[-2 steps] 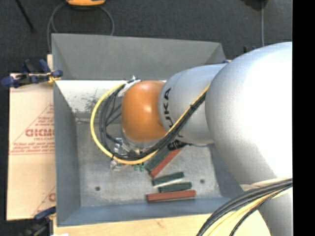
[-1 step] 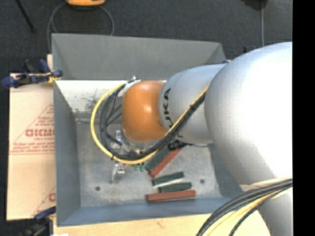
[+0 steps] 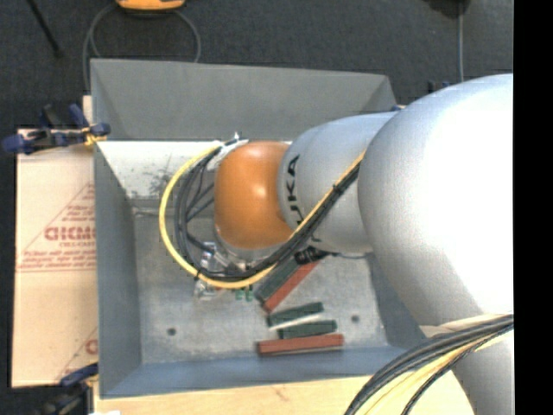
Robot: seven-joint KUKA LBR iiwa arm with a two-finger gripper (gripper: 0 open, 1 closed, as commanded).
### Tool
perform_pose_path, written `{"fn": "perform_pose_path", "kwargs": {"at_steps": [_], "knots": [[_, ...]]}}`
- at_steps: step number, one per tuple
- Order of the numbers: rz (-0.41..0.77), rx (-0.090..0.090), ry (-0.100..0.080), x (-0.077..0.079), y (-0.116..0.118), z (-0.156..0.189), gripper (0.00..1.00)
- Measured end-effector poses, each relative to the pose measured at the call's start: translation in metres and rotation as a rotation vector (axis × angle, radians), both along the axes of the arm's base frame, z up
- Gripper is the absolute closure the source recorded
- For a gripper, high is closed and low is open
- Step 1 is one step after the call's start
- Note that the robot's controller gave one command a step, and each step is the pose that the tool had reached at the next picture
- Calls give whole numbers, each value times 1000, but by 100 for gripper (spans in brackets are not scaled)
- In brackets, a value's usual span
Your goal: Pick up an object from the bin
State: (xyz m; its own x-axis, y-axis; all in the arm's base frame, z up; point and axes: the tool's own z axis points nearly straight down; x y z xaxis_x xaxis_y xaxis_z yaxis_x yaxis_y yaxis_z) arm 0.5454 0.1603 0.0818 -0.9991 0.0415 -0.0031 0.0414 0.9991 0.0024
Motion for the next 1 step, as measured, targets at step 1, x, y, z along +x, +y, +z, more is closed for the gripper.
{"fn": "perform_pose_path", "kwargs": {"at_steps": [1], "knots": [[-1, -1, 1, 0, 0, 0, 0]]}}
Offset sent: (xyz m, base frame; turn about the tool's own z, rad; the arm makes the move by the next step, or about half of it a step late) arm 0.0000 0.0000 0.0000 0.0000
